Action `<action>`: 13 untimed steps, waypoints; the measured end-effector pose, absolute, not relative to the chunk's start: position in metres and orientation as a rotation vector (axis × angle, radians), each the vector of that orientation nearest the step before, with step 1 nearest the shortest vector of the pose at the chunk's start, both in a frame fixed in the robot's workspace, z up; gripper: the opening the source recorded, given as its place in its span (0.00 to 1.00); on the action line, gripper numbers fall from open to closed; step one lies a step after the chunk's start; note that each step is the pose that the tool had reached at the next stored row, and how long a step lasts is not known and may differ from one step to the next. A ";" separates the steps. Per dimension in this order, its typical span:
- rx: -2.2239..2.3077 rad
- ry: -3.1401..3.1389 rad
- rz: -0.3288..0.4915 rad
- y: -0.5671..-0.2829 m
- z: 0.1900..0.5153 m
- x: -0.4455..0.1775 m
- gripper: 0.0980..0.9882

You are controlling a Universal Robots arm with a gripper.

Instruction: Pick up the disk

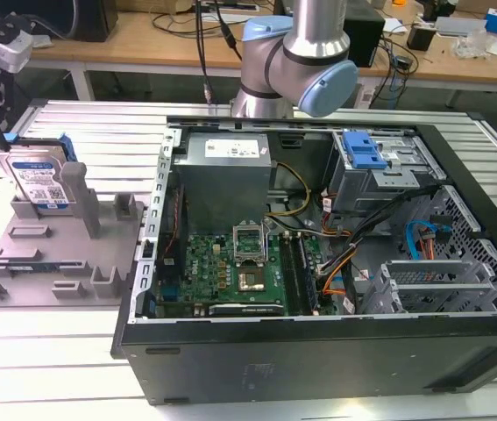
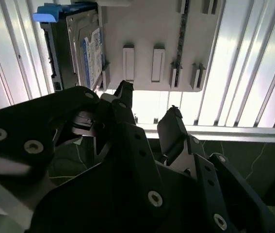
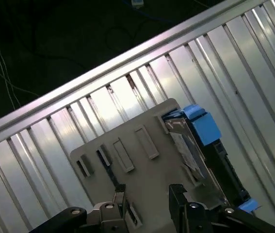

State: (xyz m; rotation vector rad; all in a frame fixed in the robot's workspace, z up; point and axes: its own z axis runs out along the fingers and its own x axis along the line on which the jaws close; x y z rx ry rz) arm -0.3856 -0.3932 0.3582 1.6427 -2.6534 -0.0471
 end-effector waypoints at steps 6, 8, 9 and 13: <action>1.884 -2.484 -0.044 -0.393 0.357 -0.386 0.43; 1.971 -2.415 -0.042 -0.393 0.357 -0.386 0.43; 2.013 -2.380 -0.041 -0.393 0.357 -0.386 0.43; 2.127 -2.282 -0.034 -0.393 0.356 -0.386 0.43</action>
